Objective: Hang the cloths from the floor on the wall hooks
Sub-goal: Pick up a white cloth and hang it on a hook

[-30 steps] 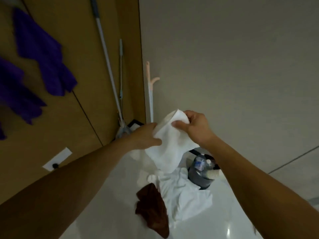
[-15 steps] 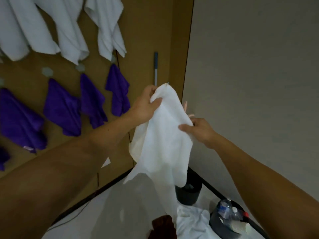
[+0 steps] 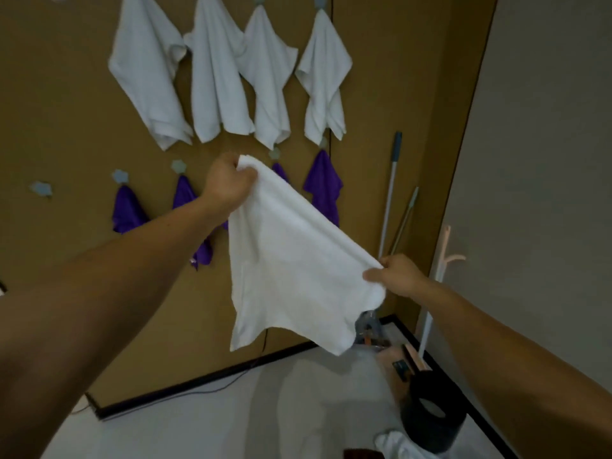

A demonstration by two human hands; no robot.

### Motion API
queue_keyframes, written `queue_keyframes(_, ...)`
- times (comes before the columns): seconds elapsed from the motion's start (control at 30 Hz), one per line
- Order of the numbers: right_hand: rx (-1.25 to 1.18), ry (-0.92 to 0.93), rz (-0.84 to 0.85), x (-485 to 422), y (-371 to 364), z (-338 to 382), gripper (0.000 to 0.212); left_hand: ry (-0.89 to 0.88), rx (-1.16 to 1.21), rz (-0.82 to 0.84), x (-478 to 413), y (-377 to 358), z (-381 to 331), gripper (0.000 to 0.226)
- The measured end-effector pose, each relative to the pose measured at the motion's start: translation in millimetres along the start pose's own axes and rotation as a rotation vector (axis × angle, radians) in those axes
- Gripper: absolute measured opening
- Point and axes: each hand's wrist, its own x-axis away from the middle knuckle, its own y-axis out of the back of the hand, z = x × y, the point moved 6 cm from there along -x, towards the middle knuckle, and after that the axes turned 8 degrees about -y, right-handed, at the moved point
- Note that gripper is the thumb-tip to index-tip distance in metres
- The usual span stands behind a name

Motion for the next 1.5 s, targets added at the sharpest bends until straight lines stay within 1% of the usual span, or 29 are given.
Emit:
queue_keyframes(0.07, 0.009, 0.0, -0.028, -0.4, 1.9, 9.5, 0.033, 0.036, -0.116, 0.035, 2.1, 23.3, 23.2, 0.031)
queue_keyframes(0.17, 0.14, 0.05, -0.092, 0.9, 0.9, 36.3, 0.036, 0.056, -0.298, -0.01, 11.0, 62.4, 51.2, 0.024)
queue_keyframes(0.23, 0.218, 0.049, -0.124, 3.5, -4.8, 58.0, 0.038, 0.081, -0.459, -0.009, 16.9, 86.1, 66.0, 0.023)
queue_keyframes(0.27, 0.221, 0.04, -0.122, 5.5, -9.1, 68.9, 0.04, 0.118, -0.504, 0.016, 19.9, 95.9, 74.2, 0.026)
queue_keyframes(0.3, 0.214, 0.044, -0.114, 5.7, -14.3, 79.2, 0.041, 0.164, -0.496, 0.043, 22.6, 104.0, 84.3, 0.027)
queue_keyframes(0.37, 0.162, 0.066, -0.095, 6.7, -24.6, 99.3, 0.037, 0.262, -0.373, 0.067, 29.7, 118.6, 106.0, 0.027)
queue_keyframes(0.43, -0.035, 0.05, -0.061, 6.1, -36.5, 112.6, 0.029, 0.319, -0.276, 0.049, 39.3, 135.8, 125.7, 0.023)
queue_keyframes(0.5, -0.26, -0.011, -0.037, 7.7, -49.9, 122.0, 0.019, 0.336, -0.266, 0.053, 49.0, 151.9, 142.1, 0.021)
queue_keyframes(0.57, -0.432, -0.074, -0.005, 12.2, -64.1, 131.5, 0.004, 0.383, -0.254, 0.048, 58.6, 165.8, 158.7, 0.02)
queue_keyframes(0.63, -0.584, -0.124, 0.049, 17.7, -78.7, 143.0, 0.007, 0.438, -0.244, 0.044, 65.5, 177.4, 177.5, 0.016)
queue_keyframes(0.67, -0.664, -0.144, 0.084, 22.1, -85.1, 149.6, 0.004, 0.465, -0.223, 0.044, 68.8, 181.4, 187.0, 0.015)
queue_keyframes(0.7, -0.757, -0.153, 0.127, 25.7, -91.4, 156.5, 0.004, 0.492, -0.17, 0.038, 71.1, 184.2, 196.2, 0.015)
queue_keyframes(0.73, -0.843, -0.153, 0.146, 28.5, -95.1, 162.8, 0.011, 0.53, -0.061, 0.02, 74.3, 185.5, 204.6, 0.014)
queue_keyframes(0.77, -0.924, -0.151, 0.145, 29.7, -98.0, 167.9, 0.019, 0.577, 0.085, -0.008, 78.2, 186.4, 211.2, 0.011)
queue_keyframes(0.8, -0.96, -0.149, 0.101, 31.0, -98.5, 171.1, 0.022, 0.626, 0.236, -0.037, 81.1, 186.5, 216.0, 0.008)
queue_keyframes(0.87, -0.97, -0.148, -0.025, 33.5, -99.8, 174.5, 0.017, 0.724, 0.452, -0.034, 86.1, 184.7, 223.2, 0.011)
queue_keyframes(0.9, -0.973, -0.153, -0.073, 34.8, -101.7, 176.1, 0.017, 0.762, 0.511, -0.006, 87.6, 184.6, 226.3, 0.012)
queue_keyframes(0.97, -0.982, -0.139, -0.119, 37.6, -105.0, 182.5, 0.029, 0.803, 0.538, 0.061, 88.6, 190.0, 232.2, 0.013)
queue_keyframes(1.03, -0.953, -0.103, -0.093, 39.9, -107.0, 190.9, 0.035, 0.813, 0.511, 0.101, 87.2, 201.0, 239.1, 0.016)
queue_keyframes(1.1, -0.912, -0.094, 0.032, 47.8, -114.2, 202.6, 0.04, 0.799, 0.486, 0.108, 83.9, 213.1, 245.3, 0.02)
queue_keyframes(1.17, -0.898, -0.108, 0.101, 55.2, -121.3, 210.3, 0.042, 0.769, 0.465, 0.12, 81.3, 223.6, 247.5, 0.02)
queue_keyframes(1.23, -0.974, -0.125, 0.092, 62.0, -124.6, 217.4, 0.043, 0.743, 0.467, 0.122, 79.5, 232.0, 250.1, 0.015)
queue_keyframes(1.3, -1.064, -0.128, 0.093, 68.6, -128.7, 226.9, 0.047, 0.724, 0.483, 0.122, 77.7, 238.2, 253.6, 0.022)
queue_keyframes(1.37, -1.102, -0.117, 0.068, 73.2, -132.2, 234.1, 0.051, 0.68, 0.498, 0.086, 72.0, 243.8, 255.9, 0.024)
queue_keyframes(1.47, -1.127, -0.063, -0.063, 74.4, -129.9, 238.5, 0.044, 0.581, 0.437, -0.017, 63.4, 247.8, 251.4, 0.03)
queue_keyframes(1.5, -1.119, -0.045, -0.089, 75.1, -128.7, 240.1, 0.045, 0.564, 0.412, -0.012, 62.4, 244.9, 251.0, 0.032)
